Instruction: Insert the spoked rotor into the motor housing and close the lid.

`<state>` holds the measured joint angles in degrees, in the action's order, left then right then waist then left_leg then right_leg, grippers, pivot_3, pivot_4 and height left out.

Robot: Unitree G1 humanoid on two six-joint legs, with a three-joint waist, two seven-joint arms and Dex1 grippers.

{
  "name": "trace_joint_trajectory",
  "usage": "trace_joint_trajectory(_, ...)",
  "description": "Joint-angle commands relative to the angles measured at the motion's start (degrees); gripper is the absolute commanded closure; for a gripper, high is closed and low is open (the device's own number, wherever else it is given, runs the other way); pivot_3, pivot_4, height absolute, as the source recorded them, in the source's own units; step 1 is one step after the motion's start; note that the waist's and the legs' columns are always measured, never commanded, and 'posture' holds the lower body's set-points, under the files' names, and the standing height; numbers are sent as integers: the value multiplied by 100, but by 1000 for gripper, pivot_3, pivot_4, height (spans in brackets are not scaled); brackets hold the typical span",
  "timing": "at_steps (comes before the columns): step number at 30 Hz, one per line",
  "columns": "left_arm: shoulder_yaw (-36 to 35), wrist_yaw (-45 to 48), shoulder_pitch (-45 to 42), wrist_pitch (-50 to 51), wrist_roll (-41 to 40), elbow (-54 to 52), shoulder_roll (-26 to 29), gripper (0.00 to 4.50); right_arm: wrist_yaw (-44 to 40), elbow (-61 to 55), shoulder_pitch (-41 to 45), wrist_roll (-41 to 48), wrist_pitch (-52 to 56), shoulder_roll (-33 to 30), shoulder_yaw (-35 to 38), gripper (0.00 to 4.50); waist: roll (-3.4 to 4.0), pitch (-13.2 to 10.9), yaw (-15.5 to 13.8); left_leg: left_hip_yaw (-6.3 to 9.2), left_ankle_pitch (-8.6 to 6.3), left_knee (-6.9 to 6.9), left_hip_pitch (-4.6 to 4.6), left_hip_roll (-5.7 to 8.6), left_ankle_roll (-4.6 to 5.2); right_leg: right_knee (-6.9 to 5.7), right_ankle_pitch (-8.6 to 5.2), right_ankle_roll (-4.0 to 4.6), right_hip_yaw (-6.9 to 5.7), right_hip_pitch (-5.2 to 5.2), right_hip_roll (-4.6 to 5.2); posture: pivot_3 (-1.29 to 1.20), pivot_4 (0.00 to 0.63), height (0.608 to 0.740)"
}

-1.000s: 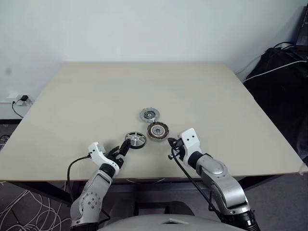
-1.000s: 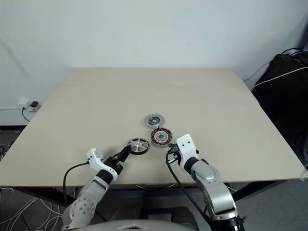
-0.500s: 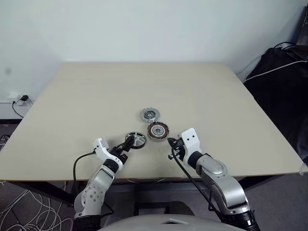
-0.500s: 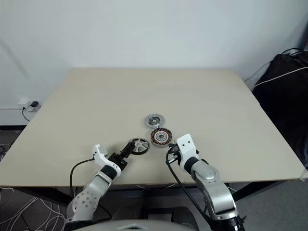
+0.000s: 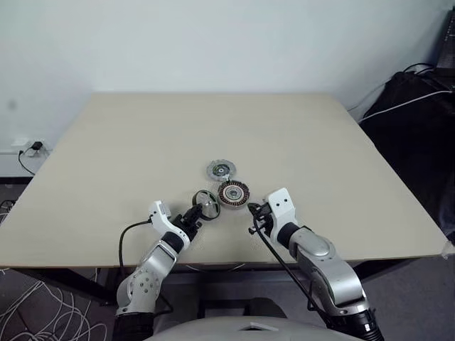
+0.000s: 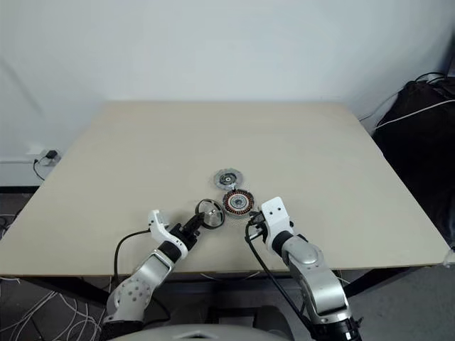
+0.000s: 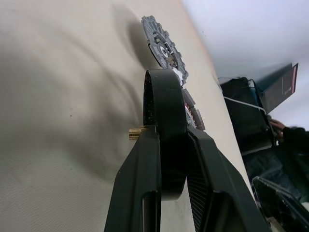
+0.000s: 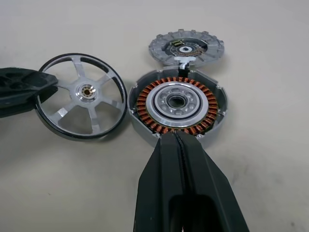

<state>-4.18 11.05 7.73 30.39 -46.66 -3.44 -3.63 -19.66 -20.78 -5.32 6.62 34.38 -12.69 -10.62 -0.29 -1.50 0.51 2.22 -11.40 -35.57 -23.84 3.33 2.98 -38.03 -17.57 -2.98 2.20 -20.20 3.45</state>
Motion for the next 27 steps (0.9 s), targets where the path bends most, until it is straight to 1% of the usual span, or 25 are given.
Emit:
trace_joint_trajectory(1,-189,-161,25,-221,-75,-74,-400,4084,35,-194,91,72,-22,6,108,4500,0,1,5,0,0,0,0,0,0,0,0,0,0,0,0,0,0,740)
trace_joint_trajectory(3,-331,-138,58,-401,-241,-153,-482,4084,47,-205,84,79,-12,-5,110,4500,-1,0,18,1,0,0,1,0,0,-1,0,0,1,0,0,0,0,740)
trace_joint_trajectory(8,-688,190,154,-844,-946,-452,-636,4084,55,-206,74,90,14,-31,112,4500,-2,-1,3,1,0,1,-6,-1,0,2,0,1,2,-7,0,0,0,740)
trace_joint_trajectory(14,-439,614,-28,-825,-1459,-411,-668,4084,29,-192,83,93,34,-52,72,4500,-4,-2,-63,0,-1,-5,-11,3,2,11,0,0,0,-3,5,0,0,740)
trace_joint_trajectory(21,91,576,-717,-563,-1430,306,-745,4084,62,-258,57,87,61,-43,77,4500,-3,-1,-76,0,-1,-5,-7,3,2,8,1,-1,-2,-1,-2,0,0,740)
trace_joint_trajectory(27,302,591,-1231,-650,-1235,1130,-901,4084,166,-353,-31,92,79,-13,106,4500,-3,-1,-76,0,0,-5,-6,4,3,8,3,-4,-1,-2,-7,0,0,740)
